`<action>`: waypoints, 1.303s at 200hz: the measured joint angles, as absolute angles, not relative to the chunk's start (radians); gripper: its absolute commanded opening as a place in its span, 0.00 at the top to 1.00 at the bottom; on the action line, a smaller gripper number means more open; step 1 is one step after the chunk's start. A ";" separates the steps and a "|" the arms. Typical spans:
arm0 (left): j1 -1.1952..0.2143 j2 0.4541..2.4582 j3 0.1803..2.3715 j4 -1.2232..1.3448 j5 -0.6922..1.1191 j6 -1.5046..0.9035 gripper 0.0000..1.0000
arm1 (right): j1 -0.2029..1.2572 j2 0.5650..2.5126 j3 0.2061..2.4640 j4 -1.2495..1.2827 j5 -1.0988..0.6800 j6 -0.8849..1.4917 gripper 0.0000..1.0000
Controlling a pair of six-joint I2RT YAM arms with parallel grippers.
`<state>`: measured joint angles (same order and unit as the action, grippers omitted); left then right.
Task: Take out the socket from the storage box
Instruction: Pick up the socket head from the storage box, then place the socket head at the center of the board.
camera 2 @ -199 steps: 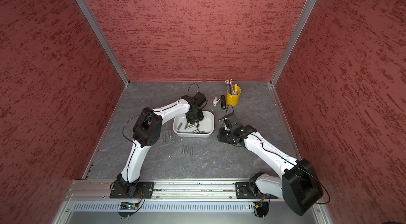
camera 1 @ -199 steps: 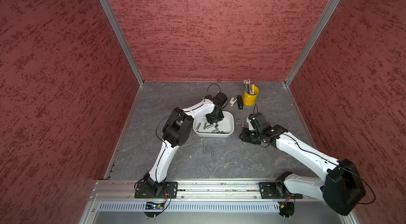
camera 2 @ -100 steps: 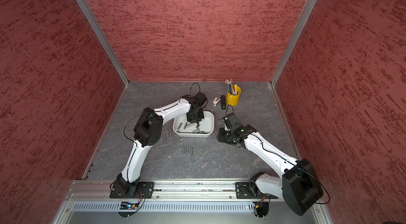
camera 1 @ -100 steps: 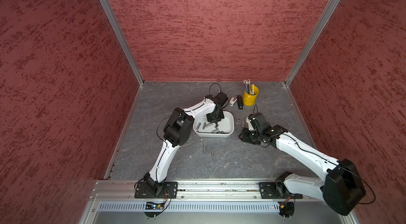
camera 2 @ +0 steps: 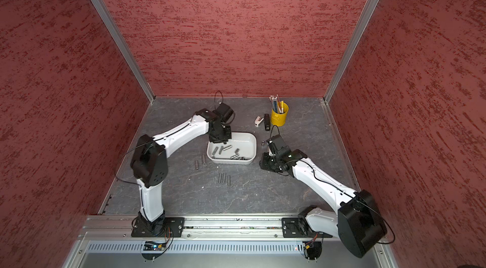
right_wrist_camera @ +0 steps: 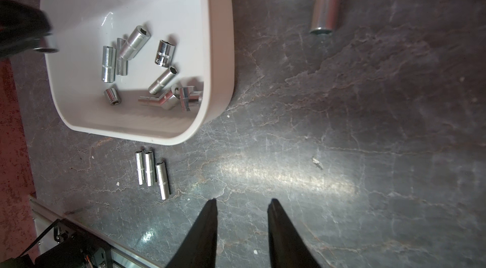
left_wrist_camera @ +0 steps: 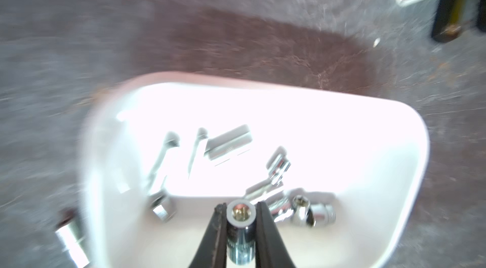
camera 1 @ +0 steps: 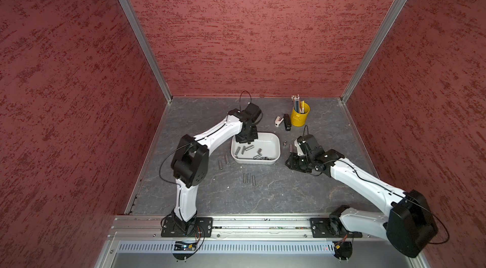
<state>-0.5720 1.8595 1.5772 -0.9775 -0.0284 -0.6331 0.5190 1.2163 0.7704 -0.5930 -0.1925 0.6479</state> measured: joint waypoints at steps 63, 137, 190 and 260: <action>-0.385 1.424 1.053 -0.946 -0.035 -0.629 0.93 | 0.519 1.240 0.770 -0.584 -0.210 0.650 0.64; -0.354 1.444 0.830 -0.810 -0.020 -0.639 0.94 | 0.519 1.250 0.771 -0.580 -0.215 0.650 0.65; -0.344 1.522 0.830 -0.738 -0.028 -0.637 0.87 | 0.519 1.250 0.771 -0.580 -0.215 0.650 0.65; -0.340 1.525 0.819 -0.731 -0.028 -0.623 0.69 | 0.519 1.259 0.771 -0.580 -0.217 0.650 0.64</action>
